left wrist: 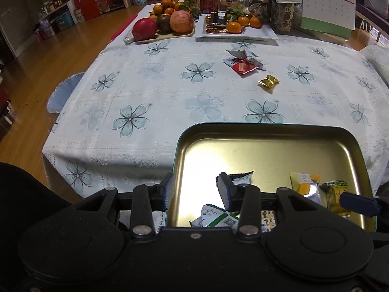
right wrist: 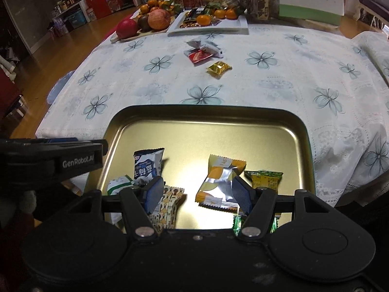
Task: Organize snacks
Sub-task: 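Move both tools away from the tray toward the gold candy and hawthorn packs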
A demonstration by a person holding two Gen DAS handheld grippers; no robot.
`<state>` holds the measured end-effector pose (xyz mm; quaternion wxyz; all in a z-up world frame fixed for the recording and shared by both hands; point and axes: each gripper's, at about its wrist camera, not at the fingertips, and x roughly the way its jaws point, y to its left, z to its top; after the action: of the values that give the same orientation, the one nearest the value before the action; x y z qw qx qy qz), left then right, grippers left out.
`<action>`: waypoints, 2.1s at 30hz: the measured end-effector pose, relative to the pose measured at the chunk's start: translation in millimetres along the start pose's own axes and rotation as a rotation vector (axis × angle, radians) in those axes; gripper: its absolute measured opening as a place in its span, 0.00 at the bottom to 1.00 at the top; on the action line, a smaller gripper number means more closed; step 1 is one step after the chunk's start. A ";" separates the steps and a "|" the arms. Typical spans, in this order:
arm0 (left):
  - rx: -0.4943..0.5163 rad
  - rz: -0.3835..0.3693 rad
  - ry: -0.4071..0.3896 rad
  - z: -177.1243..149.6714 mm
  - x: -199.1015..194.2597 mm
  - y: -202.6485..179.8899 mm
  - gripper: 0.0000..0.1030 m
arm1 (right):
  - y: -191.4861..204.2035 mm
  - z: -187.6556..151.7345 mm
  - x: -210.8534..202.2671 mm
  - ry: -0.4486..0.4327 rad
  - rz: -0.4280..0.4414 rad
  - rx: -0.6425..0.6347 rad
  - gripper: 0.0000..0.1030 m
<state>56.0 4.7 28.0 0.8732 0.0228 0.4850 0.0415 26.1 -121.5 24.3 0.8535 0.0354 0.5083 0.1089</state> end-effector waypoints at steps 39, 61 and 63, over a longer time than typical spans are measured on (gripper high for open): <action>-0.213 -0.041 0.293 199.7 158.8 33.3 0.46 | -65.4 286.0 177.1 0.041 -0.001 0.329 0.37; -0.307 -0.031 0.304 199.9 161.8 65.0 0.46 | -15.4 248.9 218.6 0.278 0.125 0.105 0.36; -0.312 -0.029 0.303 199.6 161.0 66.6 0.46 | -16.3 240.2 212.2 0.276 0.131 0.086 0.35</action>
<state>306.8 86.3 2.7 0.7837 -0.1262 0.5987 0.1066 336.3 -78.2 -45.5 0.7643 0.0898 0.6216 0.1460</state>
